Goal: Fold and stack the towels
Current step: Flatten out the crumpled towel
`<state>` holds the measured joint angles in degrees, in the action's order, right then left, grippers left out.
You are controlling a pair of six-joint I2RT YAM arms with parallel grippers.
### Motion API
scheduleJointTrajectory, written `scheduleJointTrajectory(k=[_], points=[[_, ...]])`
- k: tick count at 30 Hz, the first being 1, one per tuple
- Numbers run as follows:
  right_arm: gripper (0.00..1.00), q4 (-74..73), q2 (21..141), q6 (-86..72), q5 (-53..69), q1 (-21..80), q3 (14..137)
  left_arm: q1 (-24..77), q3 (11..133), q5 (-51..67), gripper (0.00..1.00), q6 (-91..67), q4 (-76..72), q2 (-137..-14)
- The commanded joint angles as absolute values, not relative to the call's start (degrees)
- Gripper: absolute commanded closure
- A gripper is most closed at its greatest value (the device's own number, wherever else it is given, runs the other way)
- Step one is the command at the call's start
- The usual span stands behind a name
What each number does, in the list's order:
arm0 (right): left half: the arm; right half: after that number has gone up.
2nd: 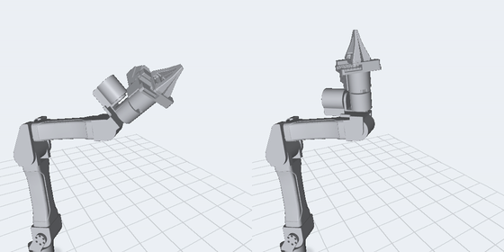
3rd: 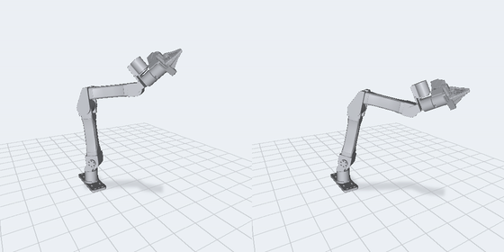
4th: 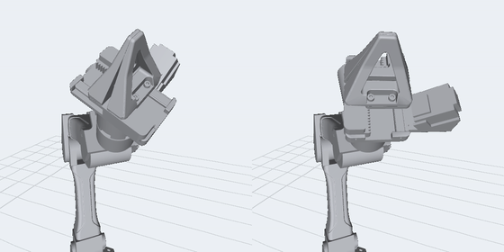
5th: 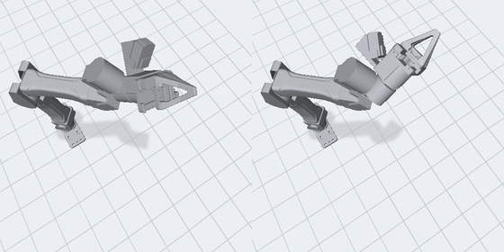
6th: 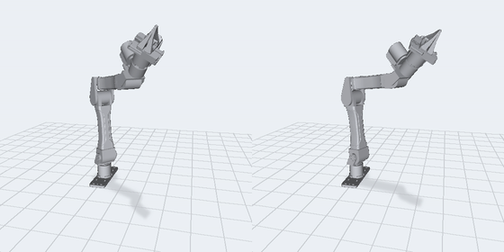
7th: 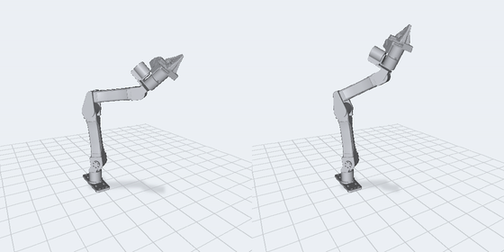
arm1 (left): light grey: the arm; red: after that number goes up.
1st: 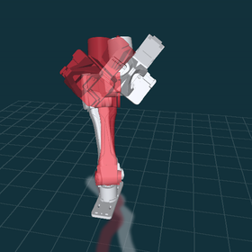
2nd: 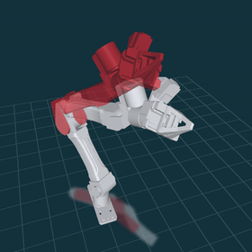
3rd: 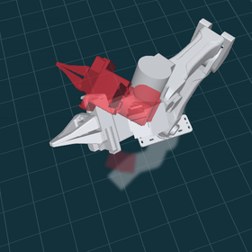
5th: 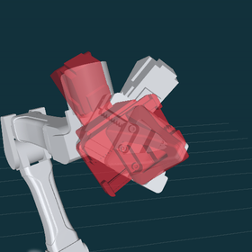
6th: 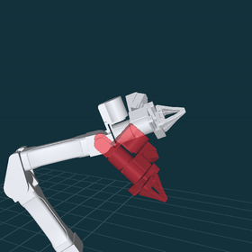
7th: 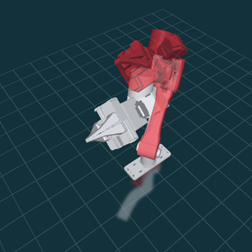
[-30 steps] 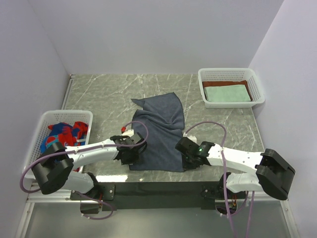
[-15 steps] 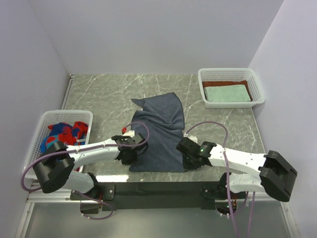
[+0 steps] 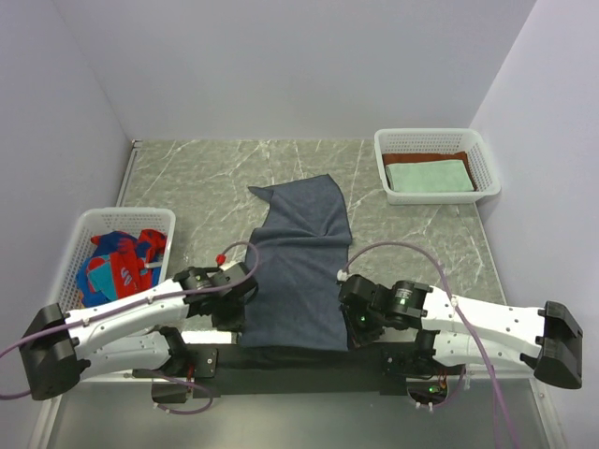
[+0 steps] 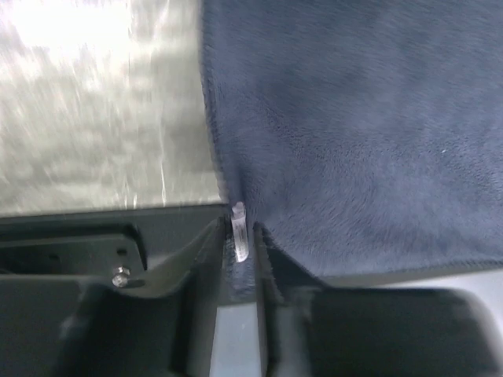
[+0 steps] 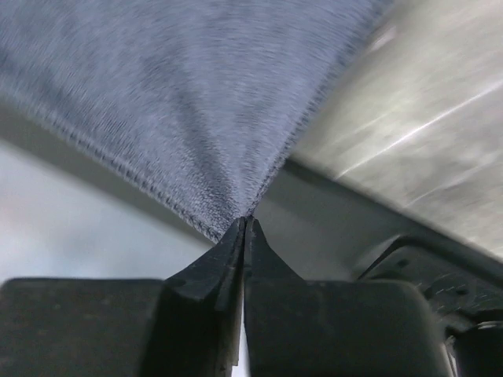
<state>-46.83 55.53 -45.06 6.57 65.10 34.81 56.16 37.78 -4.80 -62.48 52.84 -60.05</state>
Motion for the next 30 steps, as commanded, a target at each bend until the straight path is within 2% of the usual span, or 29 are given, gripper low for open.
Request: scheduleJointTrajectory(k=[1, 2, 4, 5, 8, 9, 12, 15, 16, 20, 26, 30], points=[[0.88, -49.1, 54.1, -44.5, 12.8, 68.5, 35.3, 57.0, 35.6, 1.8, 0.7, -63.4, 54.9, -56.9], [0.77, -49.6, 54.0, -44.3, 12.0, 68.7, 36.5, 57.1, 35.8, 2.8, 0.53, -63.4, 54.9, -56.4], [0.67, -52.0, 53.8, -44.1, 9.5, 68.9, 38.4, 57.1, 37.2, 2.6, 0.36, -63.2, 55.5, -55.6], [0.52, -52.8, 53.7, -43.7, 7.9, 68.8, 39.6, 57.1, 38.0, 1.9, 0.24, -63.1, 55.9, -55.5], [0.34, -55.1, 53.9, -42.2, 1.1, 66.5, 45.3, 57.1, 43.1, -2.0, 0.17, -63.1, 58.2, -56.0], [0.32, -55.5, 54.5, -41.5, 0.1, 65.4, 46.3, 57.0, 44.3, -5.5, 0.16, -63.1, 58.2, -56.2], [0.31, -53.5, 56.1, -35.7, -2.7, 56.5, 48.9, 54.8, 50.4, -11.8, 0.18, -60.9, 57.3, -58.4], [0.32, -48.9, 58.2, -29.5, -4.0, 47.4, 51.7, 47.0, 53.4, -12.9, 0.19, -54.6, 51.5, -62.7], [0.34, -47.6, 59.0, -26.8, -4.0, 45.4, 52.5, 42.1, 54.0, -11.6, 0.19, -52.9, 49.4, -65.0], [0.42, -40.7, 65.0, -22.3, -4.6, 35.9, 58.5, 33.0, 60.3, -10.6, 0.22, -46.3, 38.2, -74.4], [0.6, -27.4, 78.4, -19.2, -3.4, 25.4, 65.5, 27.1, 81.7, -11.9, 0.31, -43.6, 36.3, -95.9], [0.64, -24.9, 91.5, -16.8, -2.0, 23.3, 73.3, 25.3, 96.9, -11.3, 0.36, -42.7, 37.4, -108.5]])
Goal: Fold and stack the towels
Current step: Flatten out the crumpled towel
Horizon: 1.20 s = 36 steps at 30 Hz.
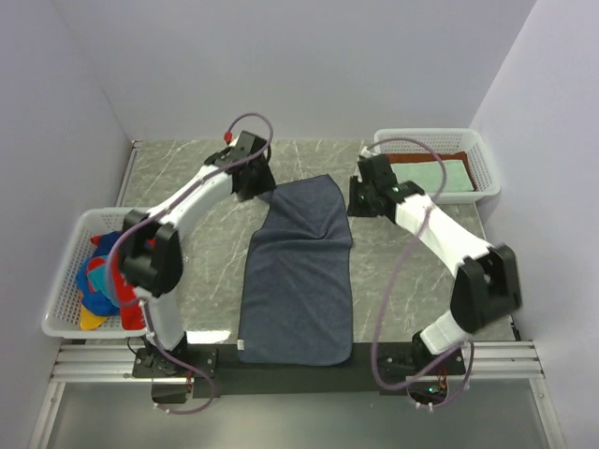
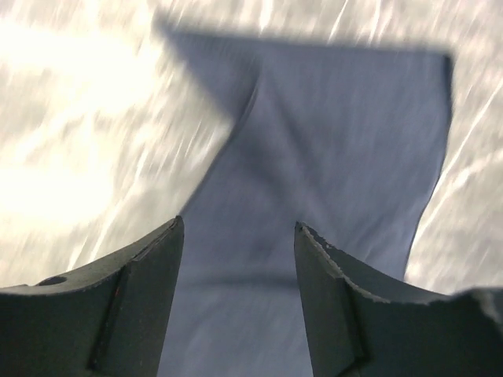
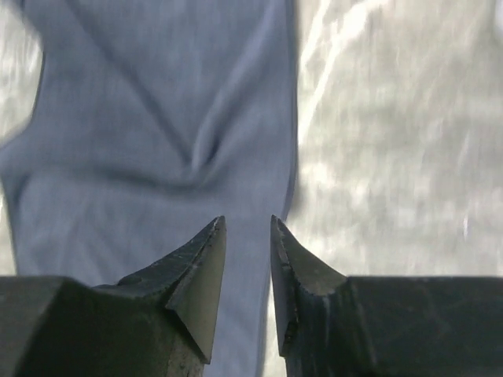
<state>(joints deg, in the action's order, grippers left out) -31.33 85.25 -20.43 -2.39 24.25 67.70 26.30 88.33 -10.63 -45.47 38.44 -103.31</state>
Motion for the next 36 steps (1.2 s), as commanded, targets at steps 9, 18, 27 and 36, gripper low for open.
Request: scheduleJointTrajectory(k=[9, 18, 27, 36], points=[[0.66, -24.7, 111.4, -16.4, 1.0, 22.1, 87.7, 24.3, 112.8, -11.5, 0.38, -42.5, 40.8, -127.3], [0.66, -23.7, 118.6, -17.6, 3.2, 22.1, 89.0, 24.3, 105.7, -12.3, 0.47, -43.7, 38.7, -129.2], [0.68, -22.9, 116.5, -20.7, 2.0, 22.1, 80.4, 24.3, 89.4, -13.5, 0.54, -47.0, 34.5, -121.3], [0.69, -22.9, 108.9, -23.6, 0.1, 22.1, 69.4, 24.3, 75.7, -14.7, 0.57, -49.3, 31.6, -112.2]])
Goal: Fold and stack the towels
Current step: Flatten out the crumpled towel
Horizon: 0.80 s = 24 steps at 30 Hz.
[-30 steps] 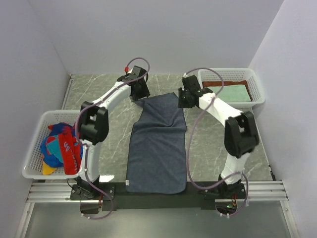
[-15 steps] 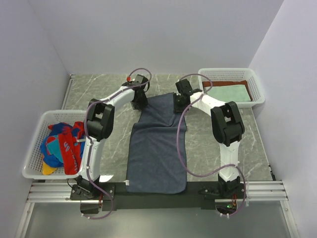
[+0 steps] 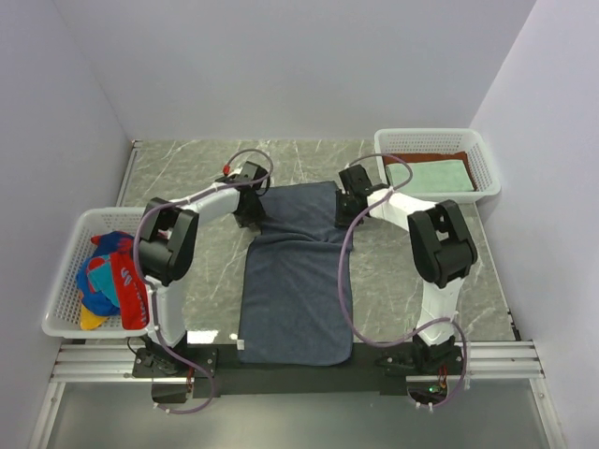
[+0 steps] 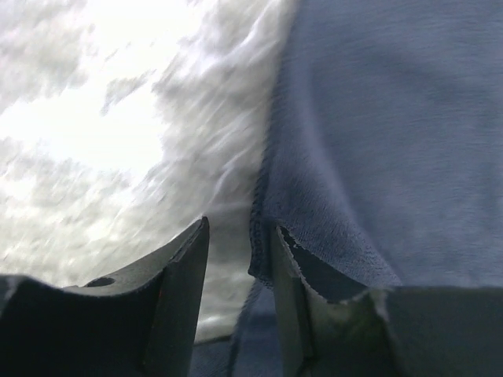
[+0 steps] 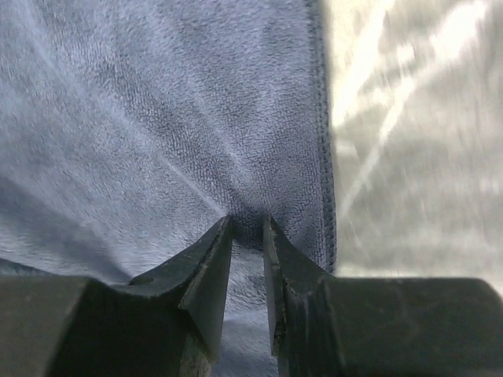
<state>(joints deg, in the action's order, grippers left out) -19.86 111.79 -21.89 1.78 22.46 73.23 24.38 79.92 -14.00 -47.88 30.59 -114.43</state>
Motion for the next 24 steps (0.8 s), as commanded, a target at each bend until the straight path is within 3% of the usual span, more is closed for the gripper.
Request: scheduleJointTrajectory(k=[1, 6, 9, 15, 22, 24], points=[[0.7, -22.9, 108.2, -23.9, -1.0, 22.1, 68.2, 24.3, 74.6, -14.3, 0.57, -49.7, 31.4, -111.6], [0.71, -22.7, 103.2, -24.8, -0.8, 22.0, 61.2, 24.2, 68.0, -13.9, 0.6, -50.1, 30.4, -108.1], [0.71, -21.1, 99.2, -23.4, -0.3, 22.1, 58.7, 24.3, 67.0, -13.7, 0.56, -49.6, 30.9, -105.9], [0.65, -21.9, 95.8, -16.7, -2.1, 21.8, 63.7, 24.3, 74.3, -14.6, 0.32, -45.1, 34.1, -103.4], [0.48, -23.0, 100.7, -10.4, -1.6, 17.3, 73.3, 23.7, 81.6, -15.1, 0.01, -35.3, 36.7, -100.0], [0.48, -22.9, 103.0, -8.5, -0.6, 16.7, 75.3, 23.0, 81.0, -15.1, 0.01, -33.2, 35.8, -98.3]])
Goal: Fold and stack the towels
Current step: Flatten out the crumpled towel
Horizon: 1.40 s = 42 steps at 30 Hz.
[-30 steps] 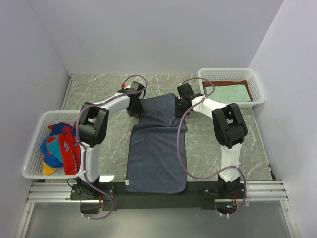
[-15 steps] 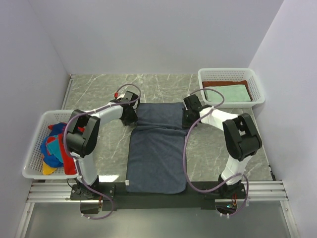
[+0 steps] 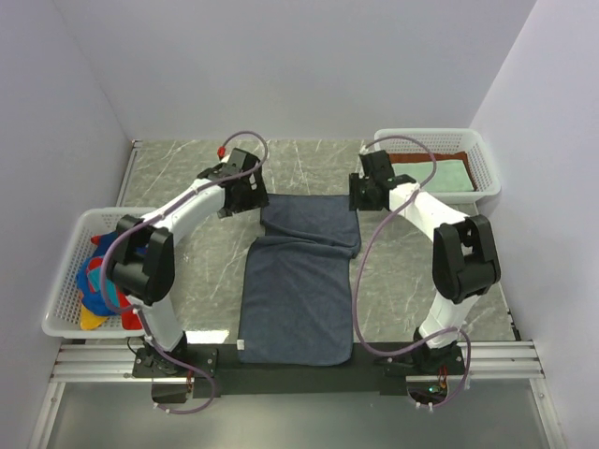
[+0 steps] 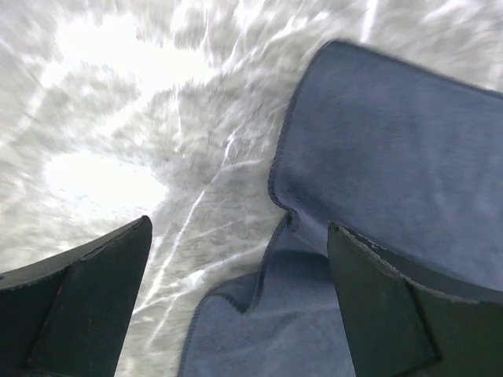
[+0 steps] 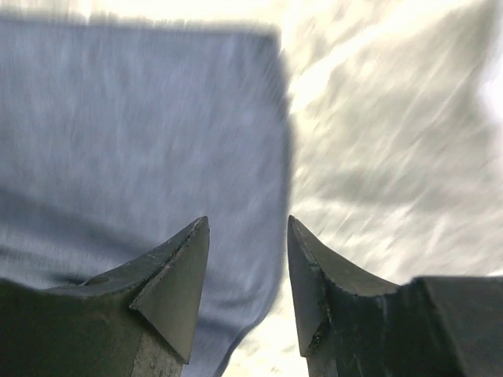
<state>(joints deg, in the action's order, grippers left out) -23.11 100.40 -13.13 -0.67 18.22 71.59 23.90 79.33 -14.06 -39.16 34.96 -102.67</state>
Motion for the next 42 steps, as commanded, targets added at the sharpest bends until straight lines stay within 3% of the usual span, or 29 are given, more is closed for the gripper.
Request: scheduleJointTrajectory(k=[1, 15, 36, 42], points=[[0.48, -23.0, 103.8, -7.8, -0.5, 16.6, 77.3, 22.8, 80.5, -14.7, 0.0, -31.7, 35.3, -97.7], [0.56, -28.7, 120.0, -5.5, -1.7, 15.8, 94.8, 21.8, 67.8, -12.4, 0.01, -23.2, 28.3, -88.1], [0.73, -35.4, 129.5, -6.1, -2.7, 15.6, 105.2, 21.8, 68.3, -4.9, 0.01, -22.9, 28.1, -89.6], [0.88, -36.1, 130.1, -6.4, -2.5, 15.2, 105.7, 21.7, 69.6, -2.0, 0.02, -22.6, 27.4, -92.2]])
